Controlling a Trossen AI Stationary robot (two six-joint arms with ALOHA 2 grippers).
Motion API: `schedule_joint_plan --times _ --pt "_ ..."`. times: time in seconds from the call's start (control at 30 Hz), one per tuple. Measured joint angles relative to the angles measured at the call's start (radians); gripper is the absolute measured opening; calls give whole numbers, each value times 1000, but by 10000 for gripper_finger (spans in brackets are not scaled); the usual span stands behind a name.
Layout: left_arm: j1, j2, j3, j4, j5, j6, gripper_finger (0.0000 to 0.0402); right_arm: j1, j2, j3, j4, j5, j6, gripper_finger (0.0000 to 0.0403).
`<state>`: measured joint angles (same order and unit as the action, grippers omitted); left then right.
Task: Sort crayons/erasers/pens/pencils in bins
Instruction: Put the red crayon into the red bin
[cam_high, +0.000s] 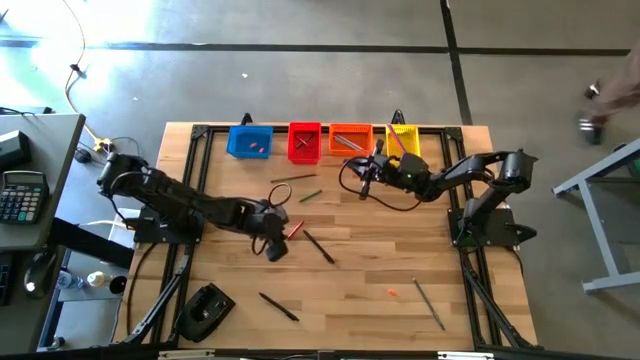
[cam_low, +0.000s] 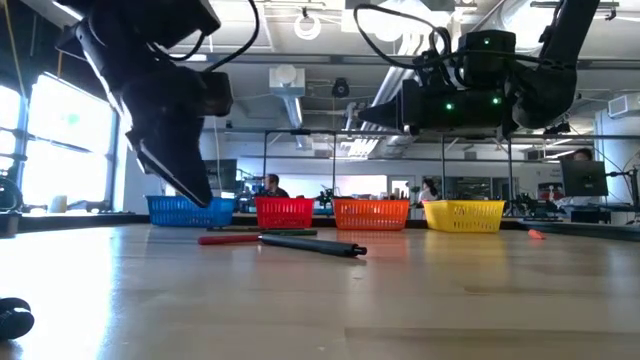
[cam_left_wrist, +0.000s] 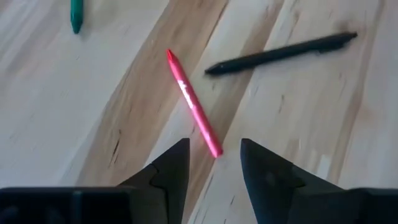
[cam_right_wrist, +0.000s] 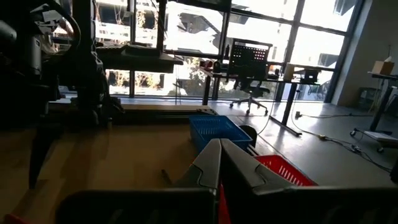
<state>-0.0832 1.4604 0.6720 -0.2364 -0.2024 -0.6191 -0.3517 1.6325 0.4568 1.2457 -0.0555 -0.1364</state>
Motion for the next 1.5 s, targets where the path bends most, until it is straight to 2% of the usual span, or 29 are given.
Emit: schedule_joint_plan --times 0.13,0.27,0.67,0.93,1.27,1.5 --pt "-9 58 0 73 -13 -7 133 8 0 0 -9 0 -3 0" --pt "-10 102 0 85 -75 -35 133 8 0 0 -24 0 -1 0" --pt "-13 179 3 112 -83 -44 108 7 0 0 -37 0 -3 0" --pt "-6 184 3 106 -101 -35 76 7 0 0 -39 0 -3 0" --pt "4 185 3 98 -74 73 11 7 0 0 -45 0 -3 0" --pt "40 149 0 50 -58 81 4 7 0 0 -53 0 -3 0"
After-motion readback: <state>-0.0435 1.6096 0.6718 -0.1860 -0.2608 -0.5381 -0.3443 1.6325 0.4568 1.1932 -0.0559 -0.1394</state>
